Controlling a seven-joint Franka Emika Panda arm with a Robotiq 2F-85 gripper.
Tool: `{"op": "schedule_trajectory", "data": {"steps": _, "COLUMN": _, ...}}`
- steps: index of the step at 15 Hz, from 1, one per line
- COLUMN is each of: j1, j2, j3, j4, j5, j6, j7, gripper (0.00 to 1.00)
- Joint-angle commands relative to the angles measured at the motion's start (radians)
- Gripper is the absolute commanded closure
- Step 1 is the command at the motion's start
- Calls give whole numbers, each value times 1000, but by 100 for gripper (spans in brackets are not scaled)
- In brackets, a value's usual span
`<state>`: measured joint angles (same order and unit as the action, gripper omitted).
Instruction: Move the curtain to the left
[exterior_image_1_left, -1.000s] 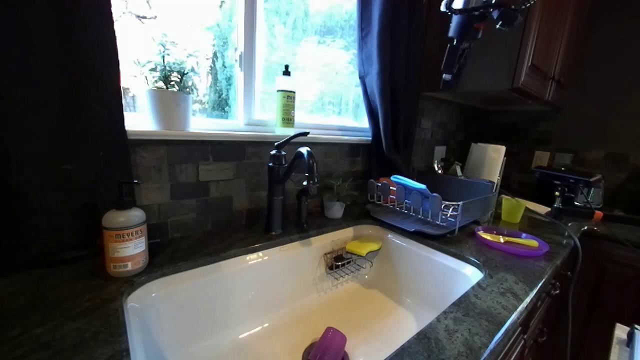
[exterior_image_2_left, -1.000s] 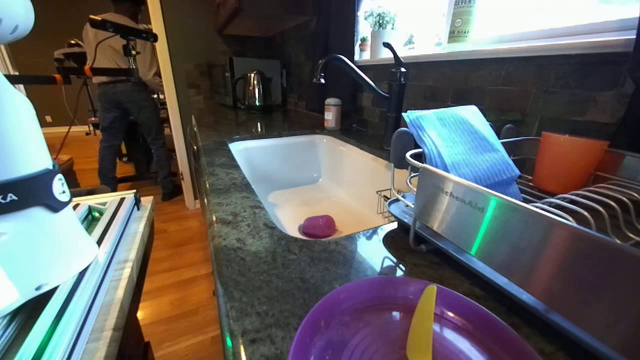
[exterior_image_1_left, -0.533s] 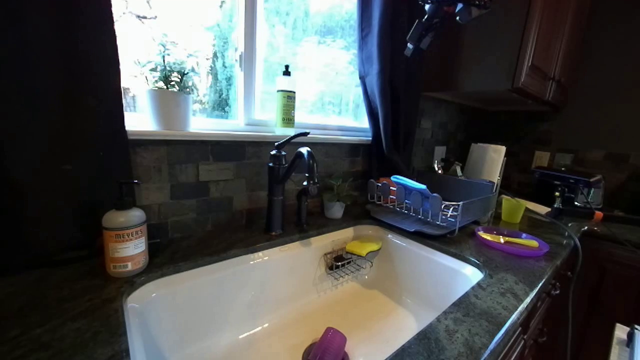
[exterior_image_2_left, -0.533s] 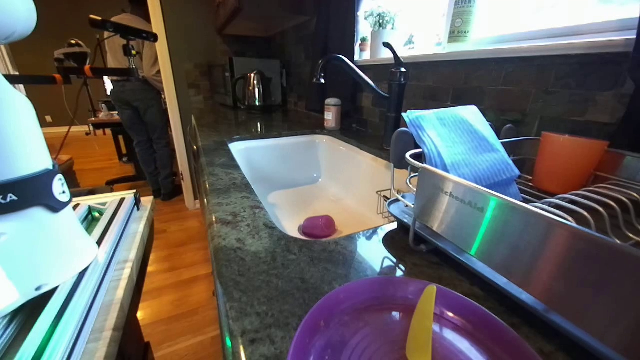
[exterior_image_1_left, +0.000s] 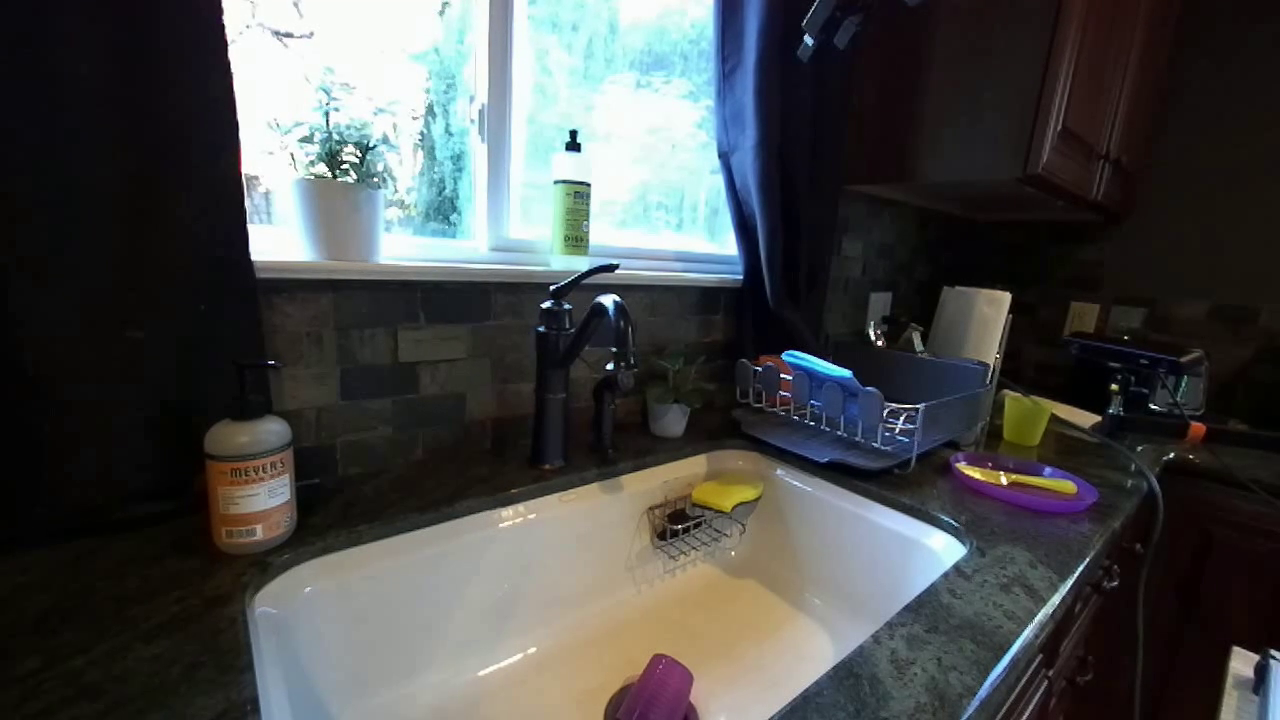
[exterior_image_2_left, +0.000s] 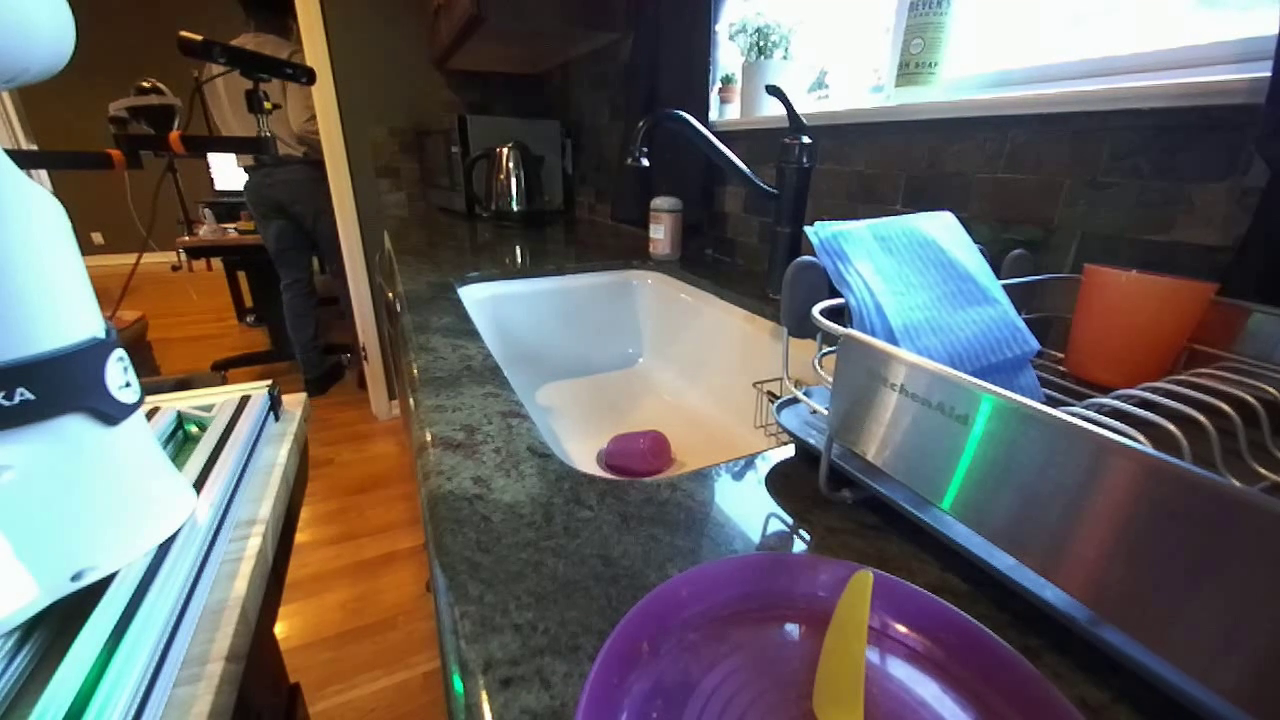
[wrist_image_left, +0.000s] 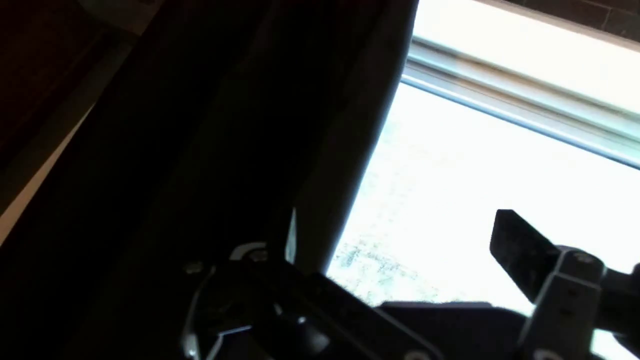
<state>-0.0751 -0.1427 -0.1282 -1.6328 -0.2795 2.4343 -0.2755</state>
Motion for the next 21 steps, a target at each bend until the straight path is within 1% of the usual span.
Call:
{"op": "schedule_trajectory", "data": {"steps": 1, "j1": -23, "j2": 101, "j3": 21, "j4": 106, "j5": -35, "j6": 98, "j7": 142, "gripper": 0}}
{"op": "schedule_trajectory", "data": {"steps": 3, "j1": -37, "j2": 184, "j3": 15, "j4": 204, "j5": -64, "j6": 168, "j7": 237, "gripper": 0}}
{"op": "schedule_trajectory", "data": {"steps": 4, "j1": -31, "j2": 227, "j3": 1, "j4": 250, "j5": -77, "j6": 192, "j7": 283, "gripper": 0}}
{"op": "schedule_trajectory", "data": {"steps": 6, "j1": -32, "j2": 304, "j3": -11, "j4": 345, "j5": -87, "j6": 205, "j7": 341, "gripper": 0}}
{"op": "schedule_trajectory", "data": {"steps": 7, "j1": -30, "j2": 344, "j3": -13, "j4": 394, "j5": -69, "j6": 205, "j7": 344, "gripper": 0}}
{"op": "schedule_trajectory", "data": {"steps": 9, "j1": -11, "j2": 399, "j3": -20, "j4": 472, "j5": -104, "j6": 191, "j7": 391, "gripper": 0}}
{"op": "schedule_trajectory", "data": {"steps": 11, "j1": 22, "j2": 439, "j3": -31, "j4": 527, "j5": -171, "j6": 195, "j7": 449, "gripper": 0}}
{"op": "schedule_trajectory", "data": {"steps": 13, "j1": 45, "j2": 477, "j3": -42, "j4": 584, "j5": -215, "j6": 175, "j7": 521, "gripper": 0}}
{"op": "schedule_trajectory", "data": {"steps": 15, "j1": 66, "j2": 506, "j3": -52, "j4": 623, "j5": -250, "j6": 178, "j7": 567, "gripper": 0}}
{"op": "schedule_trajectory", "data": {"steps": 18, "j1": 50, "j2": 549, "j3": -67, "j4": 678, "j5": -224, "j6": 178, "j7": 610, "gripper": 0}}
{"op": "schedule_trajectory", "data": {"steps": 21, "j1": 24, "j2": 570, "j3": -108, "j4": 711, "j5": -206, "j6": 164, "j7": 668, "gripper": 0}}
